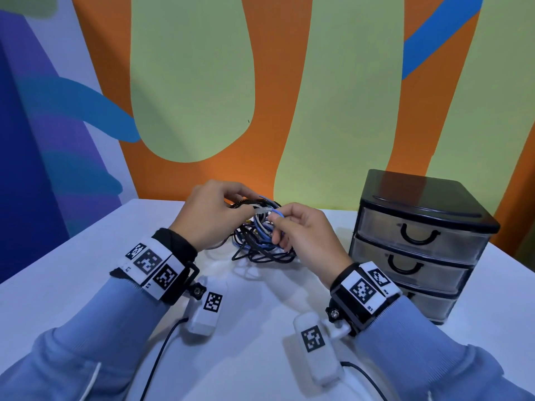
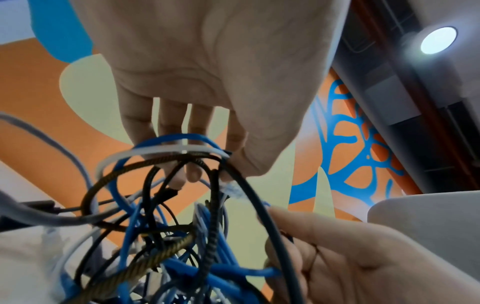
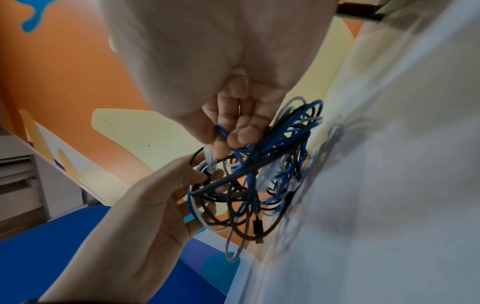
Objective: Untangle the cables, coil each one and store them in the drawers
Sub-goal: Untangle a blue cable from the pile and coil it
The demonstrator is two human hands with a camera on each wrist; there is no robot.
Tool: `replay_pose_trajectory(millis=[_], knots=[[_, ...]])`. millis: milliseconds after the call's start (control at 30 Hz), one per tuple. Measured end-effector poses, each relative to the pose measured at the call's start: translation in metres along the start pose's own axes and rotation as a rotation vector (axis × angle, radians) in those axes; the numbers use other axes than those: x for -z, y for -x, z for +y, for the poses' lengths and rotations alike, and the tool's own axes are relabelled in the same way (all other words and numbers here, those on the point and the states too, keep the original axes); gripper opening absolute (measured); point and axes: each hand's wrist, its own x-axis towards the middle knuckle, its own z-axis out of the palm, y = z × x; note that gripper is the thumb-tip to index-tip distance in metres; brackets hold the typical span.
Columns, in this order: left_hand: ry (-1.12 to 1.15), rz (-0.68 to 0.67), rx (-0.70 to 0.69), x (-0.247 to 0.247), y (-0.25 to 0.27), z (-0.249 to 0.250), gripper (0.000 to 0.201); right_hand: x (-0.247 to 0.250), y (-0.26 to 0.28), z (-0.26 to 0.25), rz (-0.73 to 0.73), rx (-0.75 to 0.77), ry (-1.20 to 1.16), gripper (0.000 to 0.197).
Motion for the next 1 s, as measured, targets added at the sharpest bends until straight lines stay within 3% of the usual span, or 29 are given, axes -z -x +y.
replay_pose_trajectory(millis=[333, 533, 700, 867, 1000], knots=[[-0.009, 0.062, 0.054, 0.003, -0.003, -0.007, 0.032, -0.005, 0.001, -0.009, 0.138, 0.034, -0.246, 0.018], [-0.192, -0.123, -0.107, 0.004, -0.006, -0.013, 0.059, -0.008, 0.002, -0.005, 0.150, 0.153, -0.117, 0.017], [-0.165, -0.272, -0.121, 0.000, -0.001, -0.009, 0.017, -0.007, 0.006, -0.008, 0.143, 0.203, -0.070, 0.016], [-0.191, -0.202, -0.166, -0.003, -0.004, -0.013, 0.012, -0.008, 0.009, -0.013, 0.034, 0.192, -0.032, 0.020], [-0.040, -0.140, -0.082, -0.002, -0.009, -0.014, 0.014, -0.004, 0.010, -0.011, -0.014, 0.197, 0.066, 0.051]])
